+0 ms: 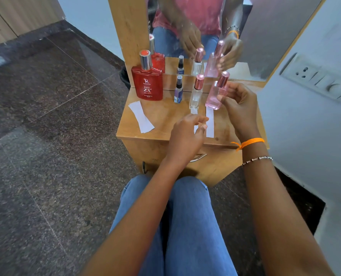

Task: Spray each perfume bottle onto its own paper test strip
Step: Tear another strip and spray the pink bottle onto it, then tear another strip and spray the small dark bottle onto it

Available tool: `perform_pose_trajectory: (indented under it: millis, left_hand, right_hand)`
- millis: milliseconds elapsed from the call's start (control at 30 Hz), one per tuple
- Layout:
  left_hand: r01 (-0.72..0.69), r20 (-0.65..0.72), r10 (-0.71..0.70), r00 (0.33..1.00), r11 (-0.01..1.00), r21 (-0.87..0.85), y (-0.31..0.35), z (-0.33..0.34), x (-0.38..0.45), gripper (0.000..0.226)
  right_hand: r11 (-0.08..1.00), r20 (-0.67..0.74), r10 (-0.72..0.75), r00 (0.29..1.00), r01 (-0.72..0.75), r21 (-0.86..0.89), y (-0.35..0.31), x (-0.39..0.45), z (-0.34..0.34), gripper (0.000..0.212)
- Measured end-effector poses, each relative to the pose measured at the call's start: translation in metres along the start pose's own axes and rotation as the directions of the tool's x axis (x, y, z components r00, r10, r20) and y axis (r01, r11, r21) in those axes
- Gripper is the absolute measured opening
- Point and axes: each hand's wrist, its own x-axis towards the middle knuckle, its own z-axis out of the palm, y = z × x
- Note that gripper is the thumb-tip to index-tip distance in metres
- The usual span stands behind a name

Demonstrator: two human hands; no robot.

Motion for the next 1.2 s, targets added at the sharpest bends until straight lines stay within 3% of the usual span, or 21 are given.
perform_pose_trajectory:
  millis: [333,467,567,633,700,833,1000,1200]
  left_hand:
    - [0.057,0.023,-0.057,0.998,0.998,-0.023,-0.003,-0.005,0.005,0.021]
    - [0.061,0.021,-0.060,0.998,0.998,-0.028,-0.001,-0.007,0.004,0.021]
    - [0.064,0.018,-0.064,0.998,0.998,-0.026,-0.002,-0.010,0.002,0.020]
    - [0.092,-0.008,-0.092,0.996,0.995,-0.034,-0.005,-0.012,0.000,0.019]
    - [0.127,-0.062,-0.129,0.990,0.991,-0.031,-0.010,-0.017,-0.002,0.019]
    - [0.142,-0.207,-0.131,0.970,0.989,0.041,-0.021,-0.034,-0.007,0.019]
    - [0.156,-0.378,-0.086,0.922,0.975,0.159,-0.047,-0.061,-0.022,0.019]
    - [0.146,-0.356,-0.030,0.934,0.941,0.304,-0.071,-0.081,-0.024,0.033]
  right_hand:
    - [1.000,0.012,0.026,1.000,-0.026,0.005,0.017,-0.002,0.007,0.033]
    - [1.000,0.030,0.020,0.999,-0.020,0.006,0.016,-0.006,0.006,0.044]
    - [1.000,-0.113,0.003,0.994,-0.006,-0.029,0.017,-0.016,0.004,0.042]
    - [0.999,-0.268,-0.014,0.963,0.000,-0.050,0.017,-0.032,0.007,0.030]
    - [0.998,-0.311,-0.038,0.950,0.021,-0.057,0.017,-0.051,0.016,0.018]
    - [0.988,-0.061,-0.137,0.989,0.132,-0.081,0.010,-0.076,0.043,0.014]
    - [0.974,0.143,-0.208,0.968,0.219,-0.066,-0.008,-0.072,0.083,0.004]
    - [0.899,0.419,-0.234,0.877,0.359,-0.250,-0.013,-0.047,0.127,0.012]
